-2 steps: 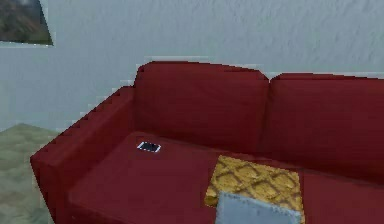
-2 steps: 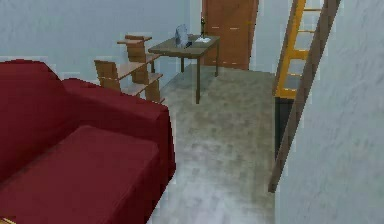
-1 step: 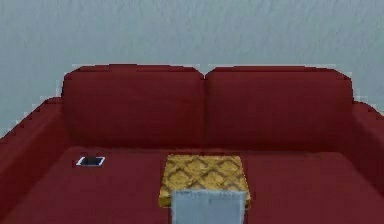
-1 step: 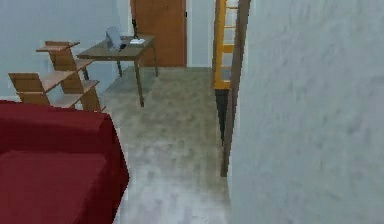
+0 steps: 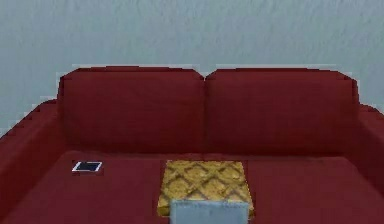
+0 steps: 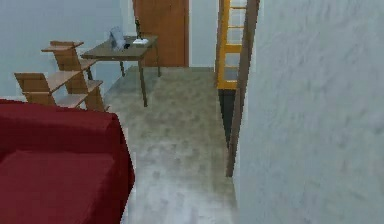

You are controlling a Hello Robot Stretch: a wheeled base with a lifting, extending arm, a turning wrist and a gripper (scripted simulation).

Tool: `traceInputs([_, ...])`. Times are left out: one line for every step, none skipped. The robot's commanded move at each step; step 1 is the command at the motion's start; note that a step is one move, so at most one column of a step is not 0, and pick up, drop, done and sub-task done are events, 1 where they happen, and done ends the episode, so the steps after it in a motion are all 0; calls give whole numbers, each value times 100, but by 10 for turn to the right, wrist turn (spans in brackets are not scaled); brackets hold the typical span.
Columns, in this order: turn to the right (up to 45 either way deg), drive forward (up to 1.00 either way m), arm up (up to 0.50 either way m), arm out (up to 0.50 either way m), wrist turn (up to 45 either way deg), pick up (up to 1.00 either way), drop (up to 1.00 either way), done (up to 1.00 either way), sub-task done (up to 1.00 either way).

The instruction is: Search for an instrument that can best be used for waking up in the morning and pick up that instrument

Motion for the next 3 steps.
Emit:
traceInputs([-450,0,0,0,0,0,0,0,0])
traceInputs([-420,0,0,0,0,0,0,0,0])
traceInputs([-30,0,0,0,0,0,0,0,0])
